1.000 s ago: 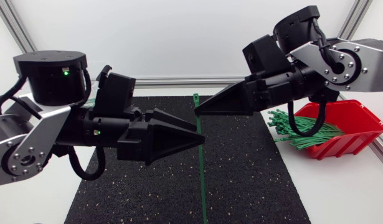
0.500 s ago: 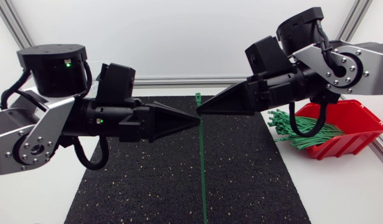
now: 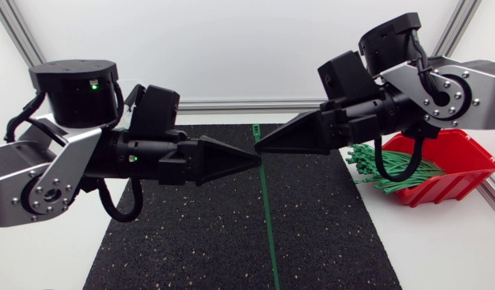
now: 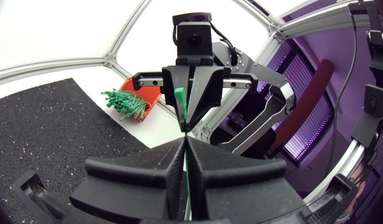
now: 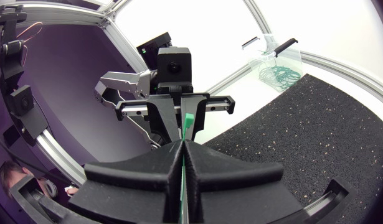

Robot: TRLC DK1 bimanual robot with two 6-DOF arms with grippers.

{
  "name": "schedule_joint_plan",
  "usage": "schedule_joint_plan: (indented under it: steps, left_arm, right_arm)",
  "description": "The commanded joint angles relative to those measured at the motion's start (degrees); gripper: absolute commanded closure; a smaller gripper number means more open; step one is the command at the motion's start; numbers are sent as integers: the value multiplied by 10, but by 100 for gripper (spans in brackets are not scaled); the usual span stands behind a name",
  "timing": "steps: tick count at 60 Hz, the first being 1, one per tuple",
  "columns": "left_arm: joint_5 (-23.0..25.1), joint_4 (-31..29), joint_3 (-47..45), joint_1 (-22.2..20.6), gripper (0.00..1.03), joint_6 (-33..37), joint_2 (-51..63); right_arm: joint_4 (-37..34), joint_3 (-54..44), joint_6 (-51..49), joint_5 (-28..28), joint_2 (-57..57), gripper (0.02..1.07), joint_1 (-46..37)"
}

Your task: Take a green cable tie from the red box, thread the tail through the head to close it, then place it in the transparent bin on the left.

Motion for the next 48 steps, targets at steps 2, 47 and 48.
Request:
schedule_joint_plan:
  steps: [2, 47, 48]
  left_arm:
    - [8, 8, 15, -1, 99, -15, 6]
    - [28, -32, 30, 37, 99, -15, -17]
    - [28, -32, 30, 37, 99, -15, -16]
  right_arm:
    - [15, -17, 12, 7, -12, 100, 12]
    - [53, -51, 13, 51, -16, 101, 34]
    - [53, -51, 13, 51, -16, 101, 34]
